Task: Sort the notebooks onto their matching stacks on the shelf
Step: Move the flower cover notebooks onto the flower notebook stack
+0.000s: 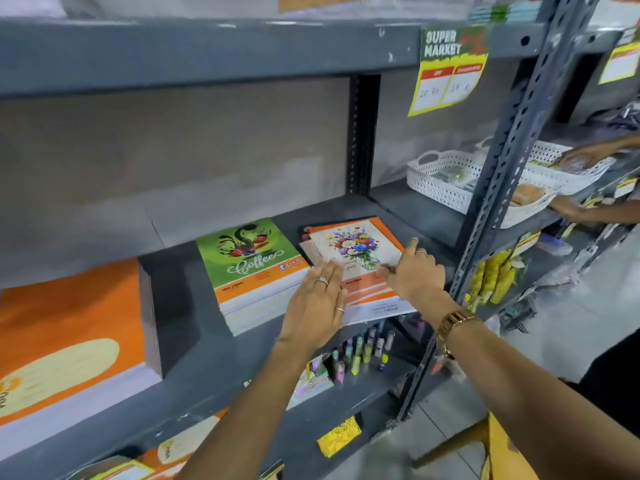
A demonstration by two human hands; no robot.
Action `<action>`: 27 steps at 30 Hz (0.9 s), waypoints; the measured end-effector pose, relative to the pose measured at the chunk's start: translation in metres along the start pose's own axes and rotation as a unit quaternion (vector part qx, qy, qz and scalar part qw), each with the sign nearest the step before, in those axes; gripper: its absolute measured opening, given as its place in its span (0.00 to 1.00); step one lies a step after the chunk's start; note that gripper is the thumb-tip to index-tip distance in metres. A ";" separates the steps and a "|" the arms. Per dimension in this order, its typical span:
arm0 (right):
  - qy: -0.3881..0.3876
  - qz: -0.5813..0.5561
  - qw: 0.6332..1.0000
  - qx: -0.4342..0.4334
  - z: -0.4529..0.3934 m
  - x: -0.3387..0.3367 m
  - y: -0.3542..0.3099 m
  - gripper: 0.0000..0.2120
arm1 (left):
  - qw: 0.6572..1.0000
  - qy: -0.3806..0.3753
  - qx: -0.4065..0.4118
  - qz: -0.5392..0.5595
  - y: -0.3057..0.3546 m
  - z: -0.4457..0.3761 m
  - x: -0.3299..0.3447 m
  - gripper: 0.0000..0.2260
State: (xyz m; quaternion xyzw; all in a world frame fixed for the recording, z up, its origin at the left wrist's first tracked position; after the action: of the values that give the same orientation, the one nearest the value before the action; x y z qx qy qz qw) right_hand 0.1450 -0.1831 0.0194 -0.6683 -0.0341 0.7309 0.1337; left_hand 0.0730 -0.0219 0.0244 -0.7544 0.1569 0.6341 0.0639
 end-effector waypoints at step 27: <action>0.188 -0.366 0.912 0.005 0.033 -0.091 -0.042 0.14 | 0.996 -0.080 -0.022 0.032 -0.030 0.051 0.016 0.24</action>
State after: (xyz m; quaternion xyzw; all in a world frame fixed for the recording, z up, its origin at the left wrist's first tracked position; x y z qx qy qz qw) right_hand 0.1254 -0.1601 0.1202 -0.7332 -0.2473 0.4921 0.3989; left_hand 0.0373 0.0187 -0.0043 -0.6967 0.1618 0.6978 0.0396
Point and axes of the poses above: each hand's wrist, its own z-axis away from the middle knuckle, its own x-axis out of the palm, y = z × x, the point moved 8 cm from there along -z, towards the middle knuckle, and after that the axes turned 7 degrees about -y, right-handed, at the moved point
